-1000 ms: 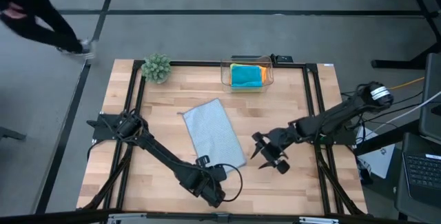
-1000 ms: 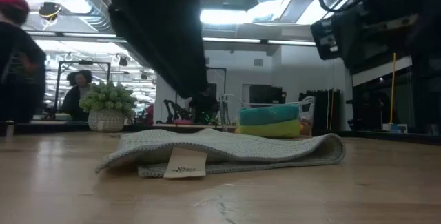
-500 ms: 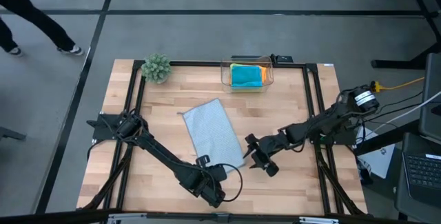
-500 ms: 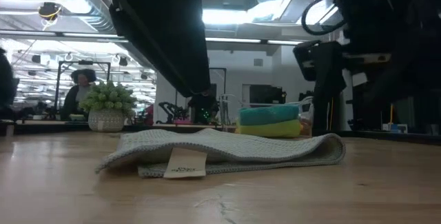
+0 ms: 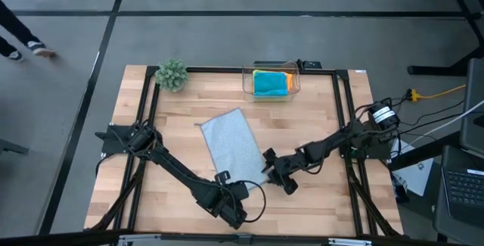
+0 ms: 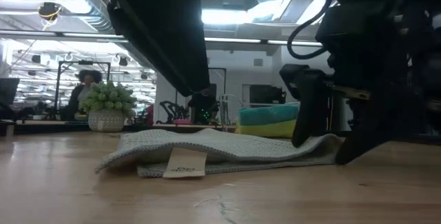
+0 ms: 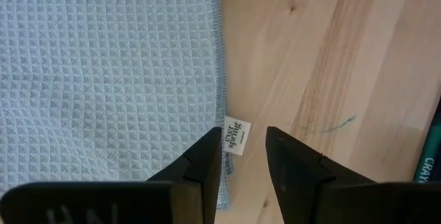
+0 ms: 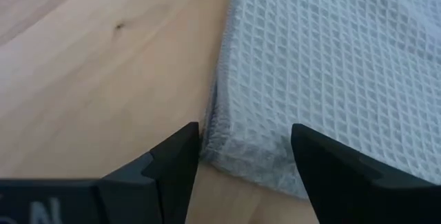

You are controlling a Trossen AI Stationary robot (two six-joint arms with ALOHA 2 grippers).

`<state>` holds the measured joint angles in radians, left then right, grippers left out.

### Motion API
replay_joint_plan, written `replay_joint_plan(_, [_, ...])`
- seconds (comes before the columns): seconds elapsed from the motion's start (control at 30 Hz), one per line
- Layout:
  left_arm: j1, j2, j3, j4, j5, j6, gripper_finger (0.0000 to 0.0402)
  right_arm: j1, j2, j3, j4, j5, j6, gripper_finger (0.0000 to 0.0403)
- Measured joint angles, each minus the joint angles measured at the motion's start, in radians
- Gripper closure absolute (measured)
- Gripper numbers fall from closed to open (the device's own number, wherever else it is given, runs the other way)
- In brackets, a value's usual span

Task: Fold microfiber towels
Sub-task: Fold the gray microfiber cloth

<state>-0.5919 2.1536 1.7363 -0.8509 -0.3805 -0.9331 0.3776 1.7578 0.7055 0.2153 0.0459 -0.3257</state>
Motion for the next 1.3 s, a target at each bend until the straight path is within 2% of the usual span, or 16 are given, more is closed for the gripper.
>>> replay_joint_plan(0.2, [0.007,0.005,-0.002,0.000,0.012,-0.112,0.0292,-0.001,0.009,0.001,-0.004,-0.017,0.009,0.0170])
replay_joint_plan(0.37, [0.029,0.005,-0.072,0.029,0.120,-0.157,0.0276,-0.001,0.010,0.001,-0.008,-0.018,0.037,0.0170])
replay_joint_plan(0.57, [0.042,0.006,-0.150,0.092,0.150,-0.158,0.0251,-0.002,0.011,0.000,-0.014,-0.021,0.113,0.0170])
replay_joint_plan(0.83, [0.044,-0.002,-0.219,0.260,0.171,-0.130,0.0247,-0.002,0.012,0.000,-0.015,-0.021,0.115,0.0170])
replay_joint_plan(1.3, [0.042,-0.002,-0.268,0.275,0.166,-0.091,0.0249,-0.002,0.013,-0.002,-0.018,-0.021,0.172,0.0170])
